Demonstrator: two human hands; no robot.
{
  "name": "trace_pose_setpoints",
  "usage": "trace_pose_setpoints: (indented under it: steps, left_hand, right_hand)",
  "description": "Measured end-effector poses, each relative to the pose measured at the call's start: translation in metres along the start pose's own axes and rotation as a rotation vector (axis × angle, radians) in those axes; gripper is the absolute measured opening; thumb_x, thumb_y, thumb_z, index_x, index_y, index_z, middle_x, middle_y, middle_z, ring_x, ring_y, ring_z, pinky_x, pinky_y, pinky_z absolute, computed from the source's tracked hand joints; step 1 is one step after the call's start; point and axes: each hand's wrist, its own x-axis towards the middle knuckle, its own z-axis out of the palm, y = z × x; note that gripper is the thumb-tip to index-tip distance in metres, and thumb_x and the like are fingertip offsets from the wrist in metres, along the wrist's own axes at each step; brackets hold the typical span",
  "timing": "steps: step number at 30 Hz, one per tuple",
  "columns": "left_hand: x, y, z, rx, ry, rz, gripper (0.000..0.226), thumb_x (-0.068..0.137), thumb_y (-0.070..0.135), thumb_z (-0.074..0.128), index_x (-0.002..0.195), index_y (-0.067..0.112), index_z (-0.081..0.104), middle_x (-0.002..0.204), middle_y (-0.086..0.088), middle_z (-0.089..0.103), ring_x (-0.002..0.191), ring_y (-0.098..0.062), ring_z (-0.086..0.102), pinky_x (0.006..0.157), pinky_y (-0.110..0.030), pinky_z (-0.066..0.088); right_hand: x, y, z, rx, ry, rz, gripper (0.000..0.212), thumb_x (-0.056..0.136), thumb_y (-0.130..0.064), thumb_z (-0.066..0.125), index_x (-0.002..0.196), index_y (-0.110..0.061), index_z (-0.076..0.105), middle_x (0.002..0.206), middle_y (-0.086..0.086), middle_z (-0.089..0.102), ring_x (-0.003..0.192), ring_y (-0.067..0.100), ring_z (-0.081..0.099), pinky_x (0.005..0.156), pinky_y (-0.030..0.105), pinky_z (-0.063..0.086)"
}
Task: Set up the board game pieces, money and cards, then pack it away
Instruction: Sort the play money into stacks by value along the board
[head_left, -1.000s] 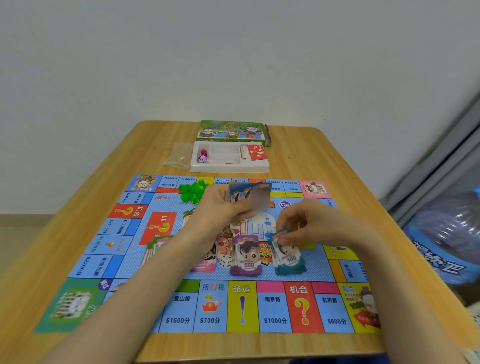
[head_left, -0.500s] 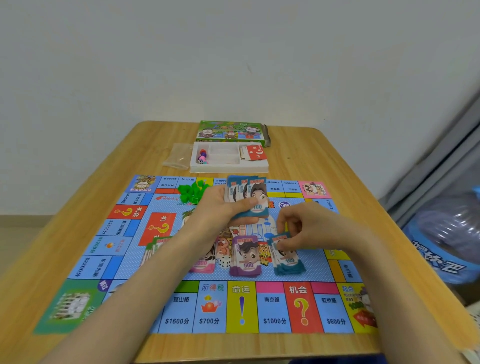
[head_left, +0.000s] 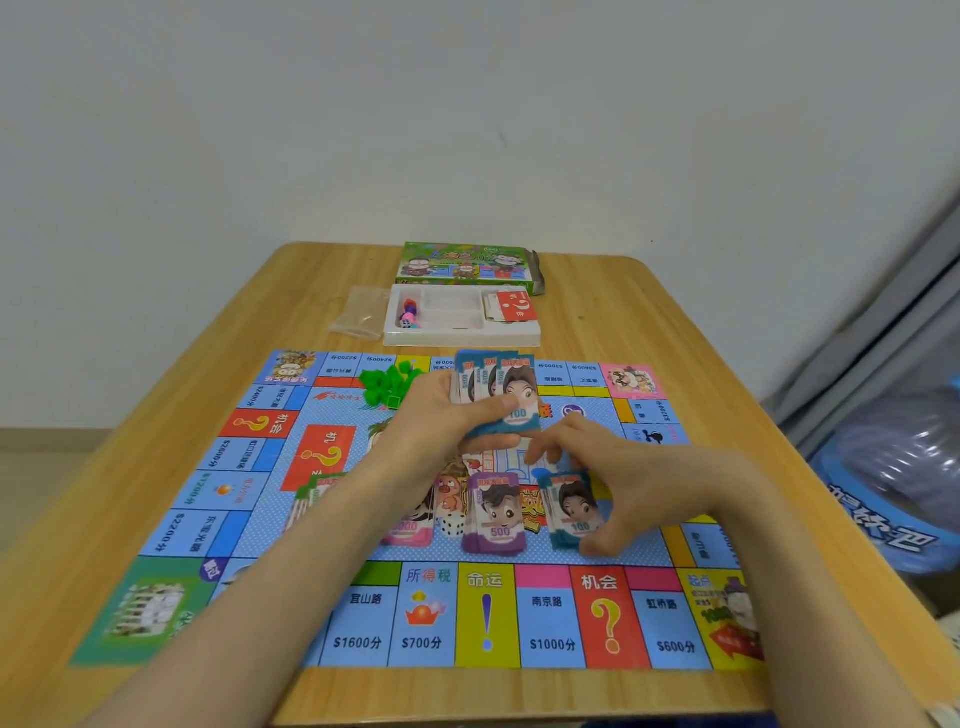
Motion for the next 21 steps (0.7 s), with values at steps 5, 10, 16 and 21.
trace_pose_setpoints:
  steps: [5, 10, 16, 21]
  left_hand:
    - [0.000, 0.000, -0.001, -0.019, 0.000, -0.025, 0.027, 0.084, 0.000, 0.065, 0.111, -0.003, 0.060, 0.103, -0.019, 0.070, 0.084, -0.029, 0.072, 0.051, -0.017, 0.054]
    - [-0.005, 0.003, 0.001, -0.004, -0.069, -0.061, 0.015, 0.083, 0.001, 0.066, 0.098, 0.004, 0.064, 0.078, -0.006, 0.074, 0.063, -0.019, 0.072, 0.050, -0.016, 0.054]
    - [-0.009, 0.005, 0.005, 0.057, -0.164, -0.106, 0.013, 0.084, 0.006, 0.067, 0.095, 0.013, 0.065, 0.077, -0.001, 0.075, 0.061, -0.016, 0.071, 0.052, -0.017, 0.055]
    - [-0.011, 0.007, 0.004, 0.026, -0.242, -0.184, 0.014, 0.093, 0.016, 0.057, 0.102, 0.007, 0.062, 0.089, -0.008, 0.075, 0.072, -0.021, 0.073, 0.058, -0.018, 0.057]
  right_hand:
    - [0.002, 0.001, 0.001, 0.134, 0.089, -0.003, 0.064, 0.072, -0.035, 0.078, 0.116, -0.040, 0.032, 0.109, -0.024, 0.032, 0.105, -0.005, 0.040, 0.077, 0.010, 0.042]
    - [0.013, 0.002, 0.000, 0.401, 0.529, -0.056, 0.046, 0.065, -0.059, 0.057, 0.096, -0.025, 0.051, 0.089, -0.009, 0.054, 0.074, -0.002, 0.048, 0.066, 0.013, 0.042]
    - [0.024, -0.001, 0.004, 0.529, 0.730, -0.178, 0.023, 0.085, -0.025, 0.065, 0.102, -0.031, 0.051, 0.090, 0.006, 0.059, 0.069, 0.008, 0.054, 0.065, 0.028, 0.046]
    - [0.028, 0.000, 0.008, 0.396, 0.832, -0.179, 0.034, 0.080, -0.011, 0.072, 0.097, -0.032, 0.052, 0.081, -0.001, 0.060, 0.062, 0.003, 0.051, 0.061, 0.021, 0.043]
